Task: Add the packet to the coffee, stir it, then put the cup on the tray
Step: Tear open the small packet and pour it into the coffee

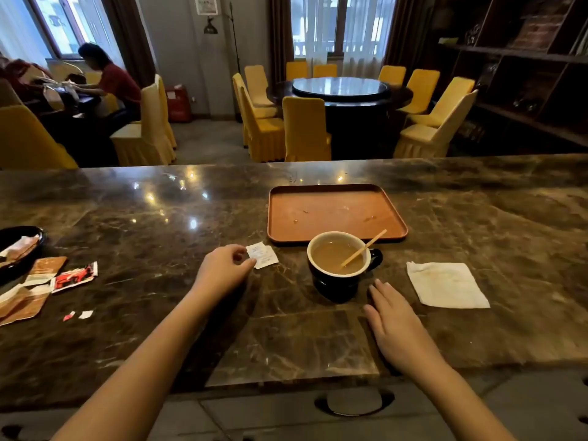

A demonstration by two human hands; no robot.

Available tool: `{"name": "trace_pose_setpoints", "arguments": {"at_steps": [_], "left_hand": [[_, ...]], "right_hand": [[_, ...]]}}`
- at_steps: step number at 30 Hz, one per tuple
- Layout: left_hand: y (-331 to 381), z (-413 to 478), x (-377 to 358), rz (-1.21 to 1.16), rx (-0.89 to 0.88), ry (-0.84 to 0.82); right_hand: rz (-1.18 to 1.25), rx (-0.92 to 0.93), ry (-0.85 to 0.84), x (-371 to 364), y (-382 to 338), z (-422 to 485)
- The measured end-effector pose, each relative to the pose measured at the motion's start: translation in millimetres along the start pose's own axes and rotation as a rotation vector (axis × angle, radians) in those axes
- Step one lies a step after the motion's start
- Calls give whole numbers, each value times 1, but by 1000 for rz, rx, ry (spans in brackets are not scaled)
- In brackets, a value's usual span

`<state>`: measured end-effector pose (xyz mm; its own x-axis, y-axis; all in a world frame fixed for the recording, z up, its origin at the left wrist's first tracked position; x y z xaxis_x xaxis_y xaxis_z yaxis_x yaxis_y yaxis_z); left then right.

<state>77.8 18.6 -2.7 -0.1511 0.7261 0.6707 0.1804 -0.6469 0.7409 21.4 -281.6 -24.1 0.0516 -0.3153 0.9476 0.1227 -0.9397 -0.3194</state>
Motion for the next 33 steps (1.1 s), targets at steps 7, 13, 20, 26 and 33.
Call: {"name": "trace_pose_setpoints", "arguments": {"at_steps": [7, 13, 20, 26, 33], "left_hand": [[4, 27, -22, 272, 57, 27], [6, 32, -22, 243, 11, 43], [0, 34, -11, -29, -6, 119], [6, 27, -2, -206, 30, 50], [45, 4, 19, -307, -51, -112]], "right_hand": [[-146, 51, 40, -9, -1, 0], [-136, 39, 71, -10, 1, -1], [-71, 43, 125, -4, -1, -2], [18, 30, 171, 0, 3, -3], [159, 20, 218, 5, 6, -6]]}}
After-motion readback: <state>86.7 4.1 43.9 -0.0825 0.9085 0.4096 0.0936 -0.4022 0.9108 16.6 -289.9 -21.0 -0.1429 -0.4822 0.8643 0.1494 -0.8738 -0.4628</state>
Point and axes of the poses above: each hand's wrist, its own z-axis towards the middle knuckle, its own x-axis out of the back of the hand, y = z × x, the point moved 8 cm from there along z, towards the middle knuckle, and after that the axes turned 10 degrees about -z, right-handed, at the moved point
